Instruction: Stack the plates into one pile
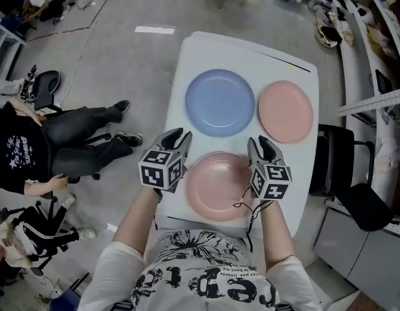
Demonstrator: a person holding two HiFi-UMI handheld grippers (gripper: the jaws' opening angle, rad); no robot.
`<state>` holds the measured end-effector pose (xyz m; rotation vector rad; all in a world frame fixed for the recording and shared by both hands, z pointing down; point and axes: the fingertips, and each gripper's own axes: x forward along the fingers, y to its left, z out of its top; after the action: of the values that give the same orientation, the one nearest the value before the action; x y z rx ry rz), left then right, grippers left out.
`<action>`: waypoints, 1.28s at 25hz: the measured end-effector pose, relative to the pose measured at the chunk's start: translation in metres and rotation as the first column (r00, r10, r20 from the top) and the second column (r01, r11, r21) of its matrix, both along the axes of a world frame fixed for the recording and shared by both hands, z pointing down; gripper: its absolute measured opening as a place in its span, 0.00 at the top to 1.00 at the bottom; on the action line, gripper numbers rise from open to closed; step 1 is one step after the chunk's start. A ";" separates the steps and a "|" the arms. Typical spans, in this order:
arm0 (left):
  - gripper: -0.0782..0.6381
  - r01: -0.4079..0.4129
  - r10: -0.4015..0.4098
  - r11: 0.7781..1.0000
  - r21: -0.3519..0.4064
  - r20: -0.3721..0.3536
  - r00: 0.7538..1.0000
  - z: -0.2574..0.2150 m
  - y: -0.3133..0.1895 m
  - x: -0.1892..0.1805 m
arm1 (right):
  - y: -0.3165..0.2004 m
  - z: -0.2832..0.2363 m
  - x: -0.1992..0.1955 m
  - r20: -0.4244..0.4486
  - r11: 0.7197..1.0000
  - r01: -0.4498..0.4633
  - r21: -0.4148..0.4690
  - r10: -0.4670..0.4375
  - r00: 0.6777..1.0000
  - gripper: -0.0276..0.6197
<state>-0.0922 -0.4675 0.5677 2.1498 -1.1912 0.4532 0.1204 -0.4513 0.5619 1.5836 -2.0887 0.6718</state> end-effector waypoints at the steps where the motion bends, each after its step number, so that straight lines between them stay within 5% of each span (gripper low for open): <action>1: 0.74 -0.002 0.002 1.000 -0.014 -0.003 1.000 0.006 -0.010 0.003 | -0.008 0.006 0.003 -0.001 1.000 -0.004 -0.017 0.004 1.000 0.75; 9: 0.71 0.022 -0.017 0.996 -0.085 0.059 0.998 0.049 -0.067 -0.006 | -0.055 0.047 -0.004 -0.018 0.993 -0.043 -0.111 0.041 0.999 0.78; 18: 0.69 0.038 -0.038 0.979 -0.200 0.005 0.999 0.088 -0.097 0.006 | -0.086 0.081 0.003 0.047 0.979 -0.106 -0.175 0.115 0.992 0.78; 32: 0.71 0.015 -0.016 0.986 -0.169 -0.006 1.000 0.078 -0.083 0.006 | -0.073 0.076 0.001 0.048 0.980 -0.083 -0.181 0.093 0.994 0.79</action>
<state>-0.0866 -0.5505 0.6460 1.9949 -1.1234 0.5198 0.1213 -0.5246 0.6384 1.5799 -1.9450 0.9175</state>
